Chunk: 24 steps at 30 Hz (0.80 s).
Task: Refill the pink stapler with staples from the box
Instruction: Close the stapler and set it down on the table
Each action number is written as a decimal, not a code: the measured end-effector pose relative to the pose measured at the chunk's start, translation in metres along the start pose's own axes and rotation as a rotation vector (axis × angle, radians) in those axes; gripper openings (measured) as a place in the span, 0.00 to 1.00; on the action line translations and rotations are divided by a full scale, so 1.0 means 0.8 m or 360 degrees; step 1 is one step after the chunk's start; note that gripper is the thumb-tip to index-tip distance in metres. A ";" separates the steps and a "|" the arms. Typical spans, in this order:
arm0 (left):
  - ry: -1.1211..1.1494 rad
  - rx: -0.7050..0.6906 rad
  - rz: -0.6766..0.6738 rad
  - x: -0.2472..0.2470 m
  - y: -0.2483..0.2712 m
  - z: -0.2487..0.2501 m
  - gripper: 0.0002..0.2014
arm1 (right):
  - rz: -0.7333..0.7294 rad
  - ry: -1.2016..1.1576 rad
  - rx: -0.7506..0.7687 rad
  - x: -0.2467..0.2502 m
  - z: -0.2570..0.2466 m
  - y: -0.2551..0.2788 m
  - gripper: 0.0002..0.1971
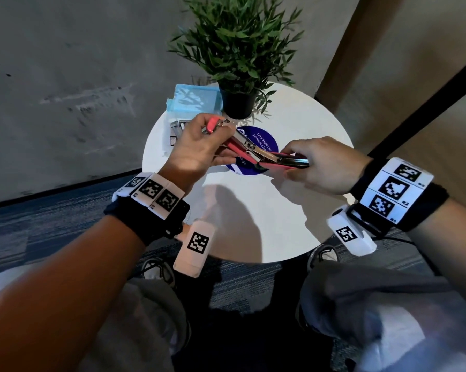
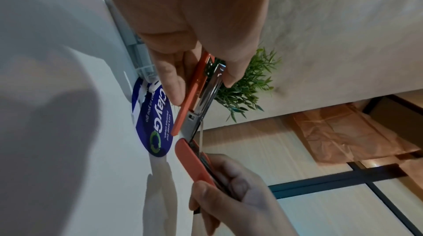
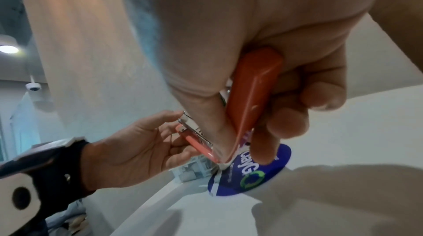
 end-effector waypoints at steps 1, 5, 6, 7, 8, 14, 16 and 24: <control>-0.0028 -0.0005 -0.0005 -0.001 0.000 0.000 0.13 | -0.0001 0.0038 0.0002 0.003 -0.003 0.000 0.17; -0.0171 -0.0050 -0.0093 -0.015 0.002 -0.004 0.19 | 0.0038 0.0069 -0.0035 0.006 -0.009 0.002 0.21; -0.0198 -0.0051 -0.0102 -0.017 0.002 -0.006 0.20 | 0.0057 0.0071 -0.0043 0.006 -0.010 0.002 0.21; -0.0214 -0.0050 -0.0101 -0.018 0.002 -0.008 0.22 | 0.0072 0.0076 -0.0041 0.006 -0.012 0.003 0.21; -0.0218 -0.0049 -0.0099 -0.019 0.002 -0.009 0.23 | 0.0084 0.0082 -0.0026 0.007 -0.014 0.003 0.21; -0.0204 -0.0012 -0.0137 -0.019 0.003 -0.010 0.20 | 0.0147 0.0043 0.0060 0.023 -0.028 0.005 0.20; -0.0195 0.0016 -0.0151 -0.018 0.003 -0.010 0.19 | 0.0171 0.0030 0.0075 0.029 -0.033 0.007 0.23; -0.0182 0.0148 -0.0322 -0.044 0.013 -0.027 0.18 | 0.0470 -0.0058 0.0155 0.041 -0.052 0.006 0.30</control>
Point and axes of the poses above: each hand's wrist, its own y-axis away from the middle knuckle, its own x-axis out of the back of the hand, z = x × y, the point moved 6 cm from there along -y, towards the middle knuckle, and after that the axes turned 13 degrees about x, right-handed, at the moved point
